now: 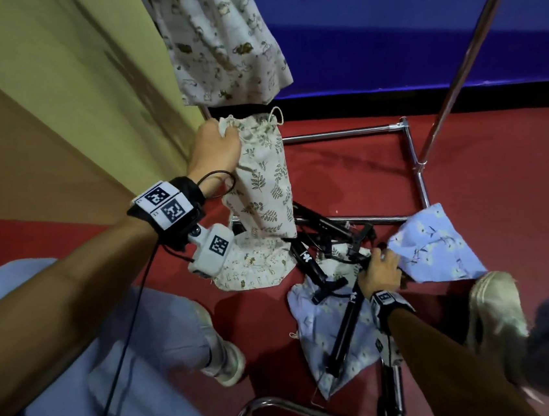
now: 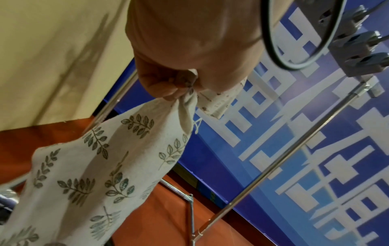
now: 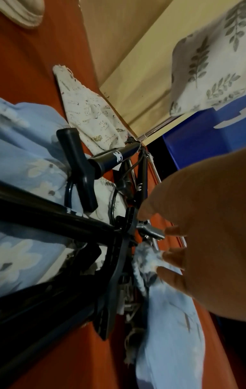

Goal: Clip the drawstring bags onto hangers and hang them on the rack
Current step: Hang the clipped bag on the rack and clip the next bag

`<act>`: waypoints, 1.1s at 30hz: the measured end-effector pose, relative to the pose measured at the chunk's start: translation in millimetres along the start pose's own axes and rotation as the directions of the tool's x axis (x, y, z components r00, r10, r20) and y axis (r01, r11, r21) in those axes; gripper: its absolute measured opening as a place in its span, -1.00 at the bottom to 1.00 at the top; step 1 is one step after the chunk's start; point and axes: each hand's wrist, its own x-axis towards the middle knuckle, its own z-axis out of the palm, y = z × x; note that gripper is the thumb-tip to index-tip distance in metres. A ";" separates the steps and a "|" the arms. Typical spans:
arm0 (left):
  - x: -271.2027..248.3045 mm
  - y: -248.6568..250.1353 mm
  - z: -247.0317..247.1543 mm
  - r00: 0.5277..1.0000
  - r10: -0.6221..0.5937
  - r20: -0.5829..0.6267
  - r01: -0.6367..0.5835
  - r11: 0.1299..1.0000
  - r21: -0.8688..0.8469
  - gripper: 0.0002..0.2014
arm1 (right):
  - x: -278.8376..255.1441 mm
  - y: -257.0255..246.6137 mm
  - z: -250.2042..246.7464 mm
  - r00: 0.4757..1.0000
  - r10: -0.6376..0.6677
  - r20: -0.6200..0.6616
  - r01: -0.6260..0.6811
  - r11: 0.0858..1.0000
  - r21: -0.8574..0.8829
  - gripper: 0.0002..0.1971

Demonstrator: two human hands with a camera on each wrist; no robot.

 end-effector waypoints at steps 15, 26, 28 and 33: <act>29.2 -37.4 19.2 0.994 -0.051 0.095 0.035 0.985 0.167 -0.73 | 107.8 -51.5 9.2 0.870 -0.127 0.476 0.189 0.978 -0.084 -0.12; 29.2 -16.0 29.6 0.990 0.021 0.136 -0.039 0.990 0.135 -0.69 | 74.5 -75.1 -30.6 0.680 -0.309 0.665 0.400 0.916 0.018 0.04; 32.4 -13.9 28.3 0.992 0.039 0.119 -0.056 0.988 0.145 -0.70 | 66.2 -86.9 -37.6 0.642 -0.331 0.691 0.473 0.881 -0.018 -0.02; 45.5 -14.6 15.0 0.998 0.044 0.050 -0.051 0.988 0.148 -0.68 | 43.7 -118.7 -54.6 0.537 -0.306 0.786 0.521 0.853 -0.024 -0.08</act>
